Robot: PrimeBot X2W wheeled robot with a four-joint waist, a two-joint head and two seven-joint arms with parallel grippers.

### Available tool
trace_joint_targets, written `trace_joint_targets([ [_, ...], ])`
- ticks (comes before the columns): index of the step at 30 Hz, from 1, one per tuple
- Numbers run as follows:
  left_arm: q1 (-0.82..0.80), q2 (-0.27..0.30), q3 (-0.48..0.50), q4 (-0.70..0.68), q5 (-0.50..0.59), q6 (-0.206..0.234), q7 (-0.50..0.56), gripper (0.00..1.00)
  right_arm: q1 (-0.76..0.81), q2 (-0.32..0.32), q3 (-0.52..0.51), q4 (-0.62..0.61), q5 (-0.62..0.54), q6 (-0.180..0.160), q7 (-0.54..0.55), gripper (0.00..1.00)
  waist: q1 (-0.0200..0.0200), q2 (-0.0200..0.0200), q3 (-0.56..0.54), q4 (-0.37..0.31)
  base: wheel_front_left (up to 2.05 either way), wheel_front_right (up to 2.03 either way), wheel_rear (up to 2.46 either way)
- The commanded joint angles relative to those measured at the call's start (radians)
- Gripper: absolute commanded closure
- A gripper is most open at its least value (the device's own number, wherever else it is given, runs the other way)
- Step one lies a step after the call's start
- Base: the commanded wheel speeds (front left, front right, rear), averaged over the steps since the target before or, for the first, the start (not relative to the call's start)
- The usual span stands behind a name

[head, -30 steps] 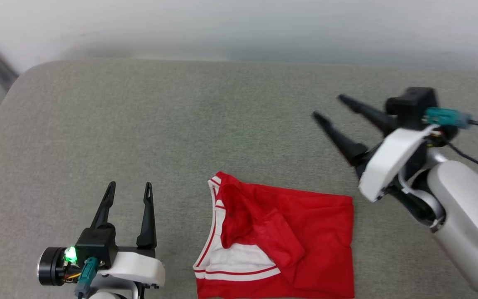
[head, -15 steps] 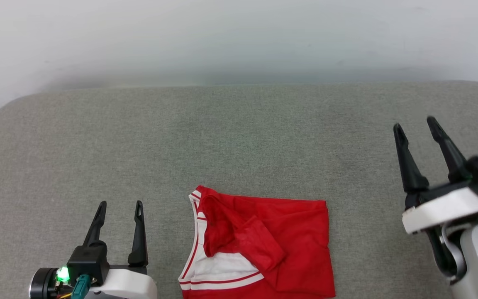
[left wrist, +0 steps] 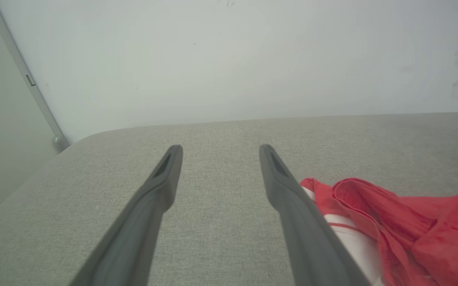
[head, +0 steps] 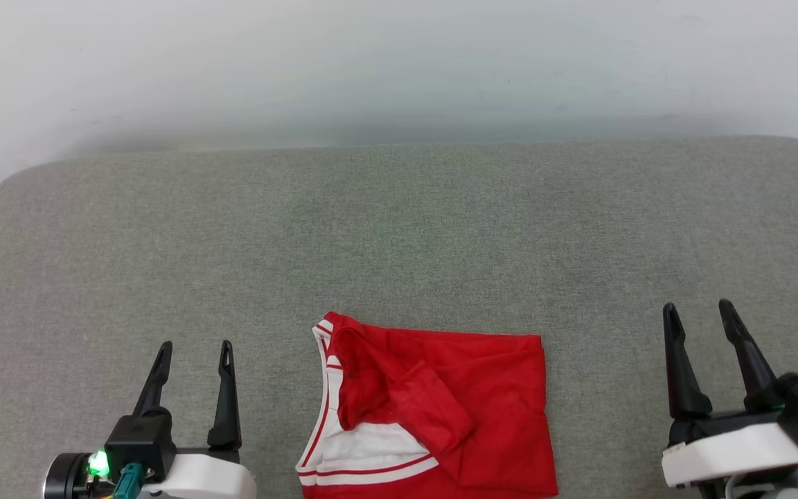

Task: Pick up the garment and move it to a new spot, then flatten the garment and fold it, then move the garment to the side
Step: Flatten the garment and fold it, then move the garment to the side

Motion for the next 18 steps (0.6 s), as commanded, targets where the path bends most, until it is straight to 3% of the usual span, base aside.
trace_joint_targets([
  [1, 0.011, 0.003, 0.002, -0.001, -0.003, -0.003, -0.005, 0.0, 0.023, 0.012, -0.009, -0.013, -0.007, 0.0, -0.001, 0.0, 0.0, 0.0, 0.0, 0.001, 0.0, 0.0, 0.0],
  [9, 0.01, 0.001, 0.004, -0.001, -0.002, -0.007, -0.005, 0.0, 0.017, 0.027, -0.025, -0.043, -0.035, 0.0, -0.002, 0.0, 0.0, 0.0, 0.006, 0.003, 0.0, 0.0, 0.0],
  [15, 0.0, -0.001, 0.002, 0.003, -0.005, -0.009, -0.005, 0.0, -0.075, -0.037, -0.04, -0.072, -0.031, 0.0, -0.002, 0.0, 0.0, 0.0, 0.011, 0.01, 0.0, 0.0, 0.0],
  [18, -0.003, -0.001, 0.002, 0.005, -0.005, -0.011, -0.005, 0.0, -0.159, -0.11, 0.001, -0.077, -0.012, 0.0, 0.039, 0.0, 0.0, 0.0, 0.011, 0.016, 0.0, 0.0, 0.0],
])
